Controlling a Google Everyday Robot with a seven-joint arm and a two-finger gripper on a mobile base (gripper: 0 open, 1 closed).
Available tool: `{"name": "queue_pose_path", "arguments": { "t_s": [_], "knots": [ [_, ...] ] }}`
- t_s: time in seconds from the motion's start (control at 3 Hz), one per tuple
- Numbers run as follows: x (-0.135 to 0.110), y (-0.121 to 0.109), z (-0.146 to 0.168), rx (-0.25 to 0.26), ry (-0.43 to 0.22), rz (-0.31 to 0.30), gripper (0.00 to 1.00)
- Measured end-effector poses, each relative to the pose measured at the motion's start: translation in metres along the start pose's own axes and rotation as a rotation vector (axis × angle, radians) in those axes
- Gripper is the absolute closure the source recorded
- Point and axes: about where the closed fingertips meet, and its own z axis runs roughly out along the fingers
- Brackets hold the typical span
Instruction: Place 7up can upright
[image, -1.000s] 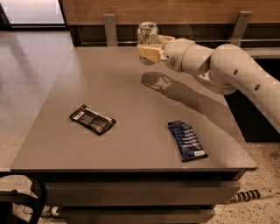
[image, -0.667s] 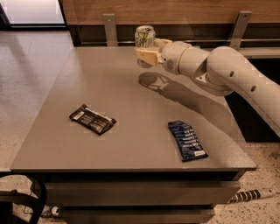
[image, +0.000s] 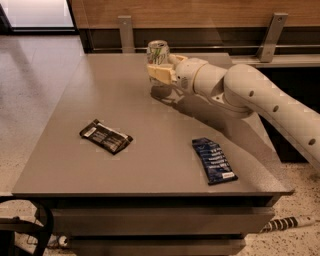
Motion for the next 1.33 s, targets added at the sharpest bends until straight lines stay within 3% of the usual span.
{"name": "queue_pose_path", "arguments": {
  "t_s": [0.67, 1.0, 1.33],
  "knots": [
    [0.025, 0.016, 0.015, 0.008, -0.003, 0.047, 1.00],
    [0.037, 0.025, 0.019, 0.035, -0.005, 0.091, 0.97],
    [0.044, 0.029, 0.018, 0.068, 0.000, 0.130, 0.74]
  ]
}}
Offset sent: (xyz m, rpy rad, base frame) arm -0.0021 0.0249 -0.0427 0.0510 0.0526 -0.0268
